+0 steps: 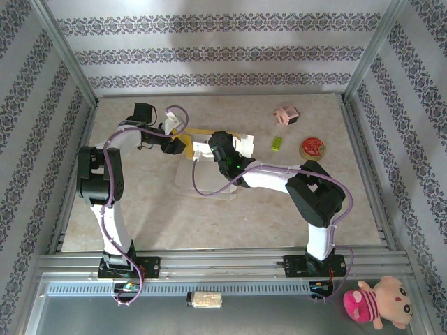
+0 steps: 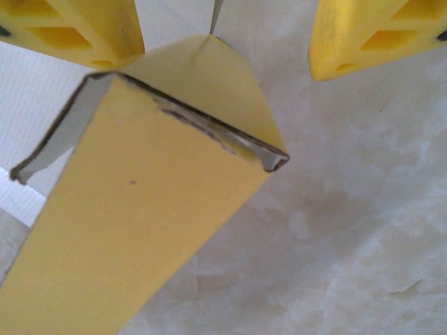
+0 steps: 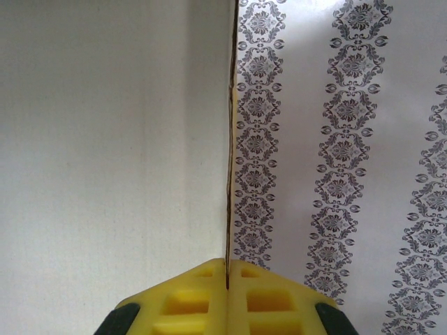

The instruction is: Fold the paper box

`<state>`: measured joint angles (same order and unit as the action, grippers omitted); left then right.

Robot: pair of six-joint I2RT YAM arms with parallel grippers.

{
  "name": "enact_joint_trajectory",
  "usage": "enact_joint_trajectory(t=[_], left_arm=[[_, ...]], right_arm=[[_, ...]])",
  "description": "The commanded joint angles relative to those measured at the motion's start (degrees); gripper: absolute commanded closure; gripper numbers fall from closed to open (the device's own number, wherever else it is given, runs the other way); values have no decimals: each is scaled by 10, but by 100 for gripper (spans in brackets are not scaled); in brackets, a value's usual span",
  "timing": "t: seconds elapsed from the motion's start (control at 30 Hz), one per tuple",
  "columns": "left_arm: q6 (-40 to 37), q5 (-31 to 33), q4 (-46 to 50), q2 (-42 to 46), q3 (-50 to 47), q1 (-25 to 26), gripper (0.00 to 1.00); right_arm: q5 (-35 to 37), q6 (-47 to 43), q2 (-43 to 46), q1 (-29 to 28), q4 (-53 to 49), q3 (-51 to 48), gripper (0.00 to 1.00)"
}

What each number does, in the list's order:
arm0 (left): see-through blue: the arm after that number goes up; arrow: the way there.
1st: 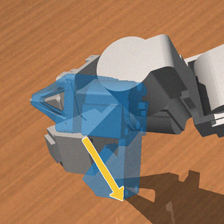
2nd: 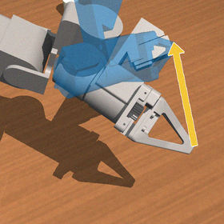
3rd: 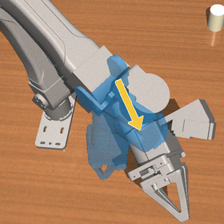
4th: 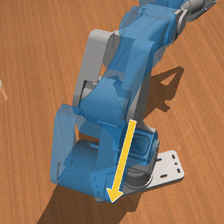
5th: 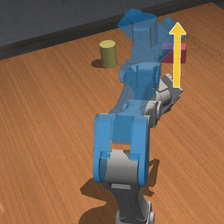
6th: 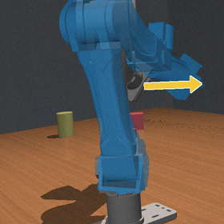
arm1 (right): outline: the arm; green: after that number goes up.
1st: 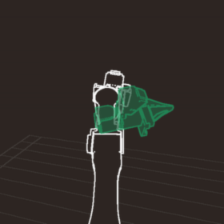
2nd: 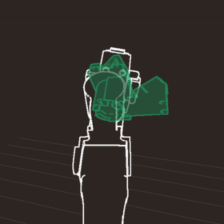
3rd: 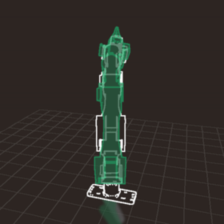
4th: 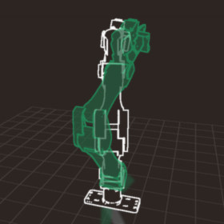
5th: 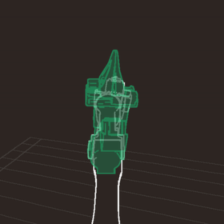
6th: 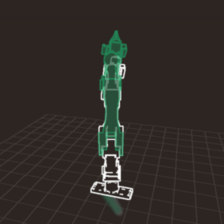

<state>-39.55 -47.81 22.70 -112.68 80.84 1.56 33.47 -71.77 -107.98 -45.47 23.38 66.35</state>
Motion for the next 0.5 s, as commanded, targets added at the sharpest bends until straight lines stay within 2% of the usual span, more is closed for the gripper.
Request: enact_joint_trajectory(t=[0.0, 0.2, 0.47], left_arm=[[36, -32, -52, -7, 1, 11, 36], [70, -29, -103, -6, -17, 16, 35], [109, 2, -129, -11, -21, 20, 47]], right_arm=[[-8, 13, -5, 2, -2, -1, 96], [-9, 13, -2, 2, -5, -2, 96], [-12, 16, -1, 1, -10, -1, 96]])
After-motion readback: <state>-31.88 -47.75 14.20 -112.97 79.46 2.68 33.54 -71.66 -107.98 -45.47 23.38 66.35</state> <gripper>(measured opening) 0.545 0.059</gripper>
